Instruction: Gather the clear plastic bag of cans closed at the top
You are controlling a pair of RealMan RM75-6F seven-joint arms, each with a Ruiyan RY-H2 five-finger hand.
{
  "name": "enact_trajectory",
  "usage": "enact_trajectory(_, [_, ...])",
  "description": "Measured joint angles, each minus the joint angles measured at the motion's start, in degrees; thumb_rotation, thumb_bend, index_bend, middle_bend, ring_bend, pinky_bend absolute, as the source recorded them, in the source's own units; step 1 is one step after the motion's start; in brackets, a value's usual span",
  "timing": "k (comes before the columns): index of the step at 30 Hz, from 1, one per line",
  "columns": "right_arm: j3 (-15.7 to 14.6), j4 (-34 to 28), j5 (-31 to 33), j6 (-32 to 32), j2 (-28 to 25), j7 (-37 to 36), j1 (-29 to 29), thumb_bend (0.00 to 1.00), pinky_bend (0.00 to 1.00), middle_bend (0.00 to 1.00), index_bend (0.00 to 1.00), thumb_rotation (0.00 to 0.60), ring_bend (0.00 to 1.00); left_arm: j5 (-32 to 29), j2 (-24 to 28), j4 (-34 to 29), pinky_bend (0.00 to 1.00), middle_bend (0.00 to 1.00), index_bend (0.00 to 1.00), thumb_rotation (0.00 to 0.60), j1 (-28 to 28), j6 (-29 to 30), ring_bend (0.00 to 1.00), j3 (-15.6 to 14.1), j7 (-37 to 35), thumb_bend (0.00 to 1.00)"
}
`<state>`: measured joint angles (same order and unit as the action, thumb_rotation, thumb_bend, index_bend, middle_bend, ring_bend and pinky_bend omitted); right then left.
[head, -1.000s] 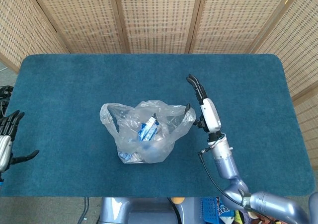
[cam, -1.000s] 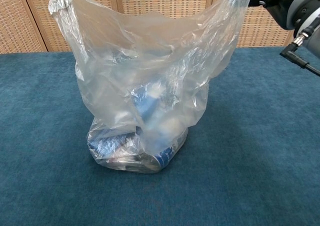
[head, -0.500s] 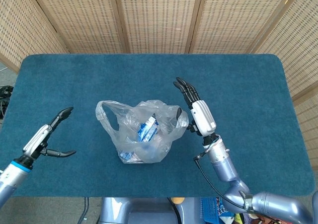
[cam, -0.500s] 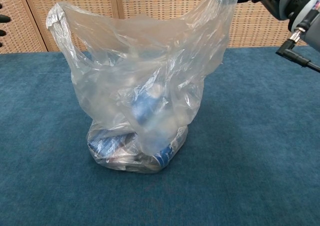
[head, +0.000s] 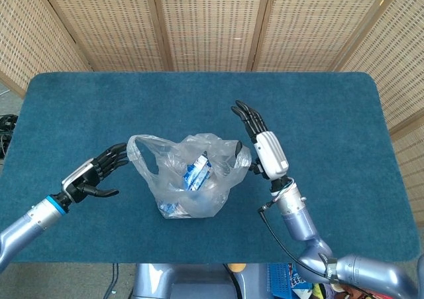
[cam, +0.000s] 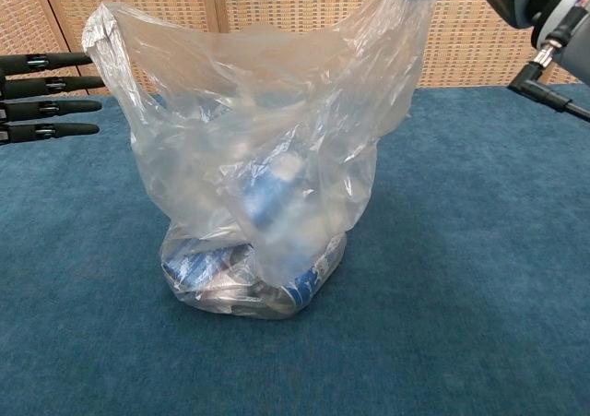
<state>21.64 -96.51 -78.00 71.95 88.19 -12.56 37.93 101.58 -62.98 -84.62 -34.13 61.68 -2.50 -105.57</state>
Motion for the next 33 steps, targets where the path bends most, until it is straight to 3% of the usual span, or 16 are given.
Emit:
enact_trajectory(13, [-0.87,-0.03,-0.52,0.24,-0.44,-0.56,-0.25,0.82,0.0,0.04,0.0,0.6,0.0,5.58,-3.62,7.03,0.11,0.05,0.14,0.6,-2.67,8.2,0.05,-6.02,-15.79,0.04])
enact_trajectory(33, [-1.77,0.61,-0.65,0.69,-0.15,-0.74,-0.54,0.82,0.0,0.04,0.0,0.6,0.0,1.28,-5.39,2.92,0.11,0.05,0.14,0.6,-9.96,5.32,0.05,-4.1,-16.13,0.04])
